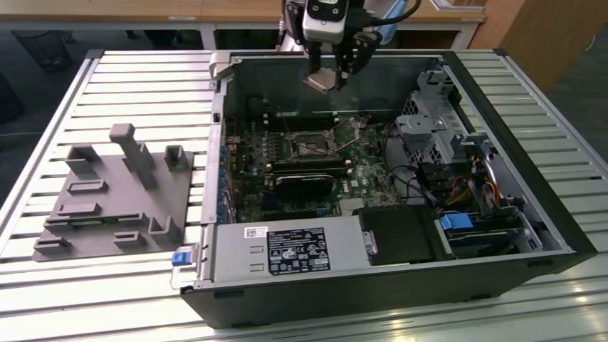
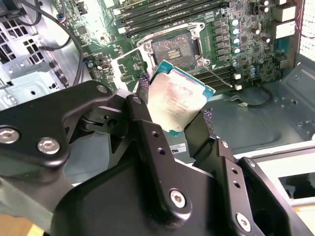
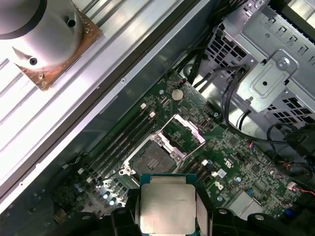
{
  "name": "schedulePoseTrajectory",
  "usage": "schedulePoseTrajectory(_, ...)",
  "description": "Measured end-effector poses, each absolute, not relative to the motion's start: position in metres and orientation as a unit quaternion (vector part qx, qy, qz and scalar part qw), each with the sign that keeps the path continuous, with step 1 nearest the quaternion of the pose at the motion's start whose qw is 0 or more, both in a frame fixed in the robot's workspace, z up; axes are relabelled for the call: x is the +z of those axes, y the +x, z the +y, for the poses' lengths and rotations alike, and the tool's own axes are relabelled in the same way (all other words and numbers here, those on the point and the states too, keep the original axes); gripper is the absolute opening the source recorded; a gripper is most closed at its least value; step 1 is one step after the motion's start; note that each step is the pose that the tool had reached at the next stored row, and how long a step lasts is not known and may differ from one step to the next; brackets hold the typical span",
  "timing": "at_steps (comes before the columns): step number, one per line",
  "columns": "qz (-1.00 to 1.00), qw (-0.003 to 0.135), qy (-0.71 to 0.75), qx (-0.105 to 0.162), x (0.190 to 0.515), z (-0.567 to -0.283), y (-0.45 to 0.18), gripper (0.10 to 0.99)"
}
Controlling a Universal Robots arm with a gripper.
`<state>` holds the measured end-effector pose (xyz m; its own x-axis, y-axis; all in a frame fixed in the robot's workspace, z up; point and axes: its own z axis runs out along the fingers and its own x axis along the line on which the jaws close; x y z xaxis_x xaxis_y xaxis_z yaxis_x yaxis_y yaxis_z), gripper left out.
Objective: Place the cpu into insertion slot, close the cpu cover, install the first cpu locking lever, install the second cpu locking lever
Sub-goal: 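Place the cpu into insertion slot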
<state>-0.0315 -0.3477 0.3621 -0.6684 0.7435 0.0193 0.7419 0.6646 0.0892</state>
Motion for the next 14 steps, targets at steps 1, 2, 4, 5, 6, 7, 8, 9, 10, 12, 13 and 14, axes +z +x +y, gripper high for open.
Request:
schedulePoseTrajectory(1, 0.911, 0.01, 0.41, 0.045, 0.3621, -0.3477, -0.0315, 0.541)
schedulePoseTrajectory(2, 0.91, 0.01, 0.413, 0.045, 0.362, -0.3477, -0.0315, 0.541)
schedulePoseTrajectory(4, 0.907, 0.01, 0.419, 0.045, 0.362, -0.3477, -0.0315, 0.541)
schedulePoseTrajectory(5, 0.905, 0.01, 0.422, 0.045, 0.362, -0.3477, -0.0315, 0.541)
schedulePoseTrajectory(6, 0.904, 0.01, 0.425, 0.045, 0.362, -0.3477, -0.0315, 0.541)
schedulePoseTrajectory(7, 0.903, 0.01, 0.428, 0.044, 0.362, -0.3477, -0.0315, 0.541)
schedulePoseTrajectory(8, 0.901, 0.011, 0.431, 0.044, 0.362, -0.3477, -0.0315, 0.541)
schedulePoseTrajectory(9, 0.9, 0.011, 0.434, 0.044, 0.362, -0.3477, -0.0315, 0.541)
schedulePoseTrajectory(10, 0.898, 0.011, 0.437, 0.044, 0.3619, -0.3477, -0.0315, 0.541)
schedulePoseTrajectory(12, 0.895, 0.011, 0.443, 0.044, 0.362, -0.3477, -0.0315, 0.541)
schedulePoseTrajectory(13, 0.894, 0.011, 0.446, 0.044, 0.3619, -0.3477, -0.0315, 0.541)
schedulePoseTrajectory(14, 0.892, 0.011, 0.449, 0.044, 0.3619, -0.3477, -0.0315, 0.541)
